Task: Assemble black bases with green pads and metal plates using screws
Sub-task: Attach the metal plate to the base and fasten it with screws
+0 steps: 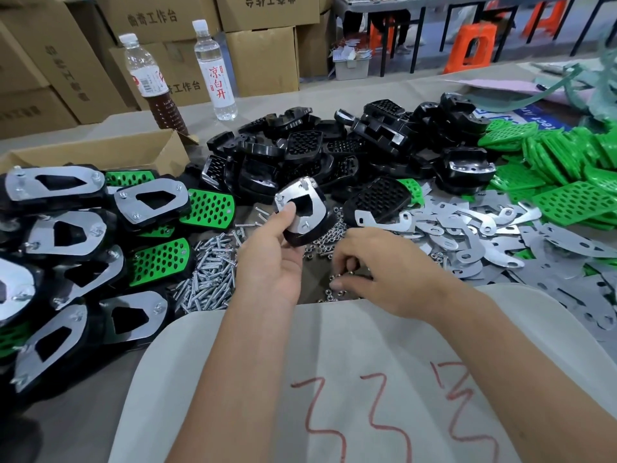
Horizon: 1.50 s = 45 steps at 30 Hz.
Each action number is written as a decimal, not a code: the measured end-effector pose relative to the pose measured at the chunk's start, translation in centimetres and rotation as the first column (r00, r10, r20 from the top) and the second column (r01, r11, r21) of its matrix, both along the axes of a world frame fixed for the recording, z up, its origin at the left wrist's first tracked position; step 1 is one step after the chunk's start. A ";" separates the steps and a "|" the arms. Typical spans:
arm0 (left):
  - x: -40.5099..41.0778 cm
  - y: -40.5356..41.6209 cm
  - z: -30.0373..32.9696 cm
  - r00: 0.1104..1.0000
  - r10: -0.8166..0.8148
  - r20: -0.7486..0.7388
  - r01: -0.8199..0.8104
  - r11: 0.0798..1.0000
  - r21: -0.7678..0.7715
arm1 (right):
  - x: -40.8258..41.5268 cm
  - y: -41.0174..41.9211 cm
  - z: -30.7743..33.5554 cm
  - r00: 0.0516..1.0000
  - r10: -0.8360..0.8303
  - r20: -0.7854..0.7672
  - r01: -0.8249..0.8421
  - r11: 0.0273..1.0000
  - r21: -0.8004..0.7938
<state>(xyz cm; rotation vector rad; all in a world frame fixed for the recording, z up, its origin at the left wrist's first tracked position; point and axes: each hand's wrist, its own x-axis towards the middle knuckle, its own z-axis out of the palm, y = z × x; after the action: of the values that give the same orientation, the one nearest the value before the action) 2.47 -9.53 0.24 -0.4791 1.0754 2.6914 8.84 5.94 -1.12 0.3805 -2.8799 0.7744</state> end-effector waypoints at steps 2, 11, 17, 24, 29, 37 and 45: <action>0.1 0.1 0.2 1.000 -0.022 0.022 0.020 0.997 0.081 | 0.0 -0.2 -0.1 1.000 -0.015 -0.001 0.015 1.000 -0.015; 0.3 0.2 0.1 0.993 -0.112 0.032 0.111 0.994 0.015 | -0.2 0.1 -0.4 0.882 -0.344 -0.323 0.132 0.837 -0.531; 0.8 0.6 -0.3 0.991 -0.094 -0.096 0.066 0.964 -0.257 | -0.1 -0.7 -0.8 0.885 -0.340 -0.319 0.064 0.766 -0.640; 1.3 1.3 -0.5 0.986 -0.077 -0.149 0.029 0.952 -0.306 | -0.1 -0.8 -0.7 0.919 -0.264 -0.294 0.027 0.783 -0.621; 1.6 1.4 -0.4 0.980 -0.132 -0.150 0.085 0.955 -0.286 | -0.3 -0.7 -0.9 0.933 -0.256 -0.251 0.025 0.745 -0.667; 1.8 1.4 -0.5 0.955 -0.250 -0.160 0.219 0.957 -0.189 | -0.3 0.3 -0.7 0.948 -0.258 -0.184 -0.010 0.556 -0.831; 1.3 0.7 -0.7 0.897 -0.417 -0.146 0.352 0.875 -0.332 | -0.3 0.8 -0.8 0.966 -0.206 -0.156 -0.010 0.575 -0.818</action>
<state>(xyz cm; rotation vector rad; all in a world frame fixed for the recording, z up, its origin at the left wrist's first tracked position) 3.78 -8.80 -0.46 -0.0034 1.4705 2.2700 8.58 6.77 -1.96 0.1564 -1.9719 1.7610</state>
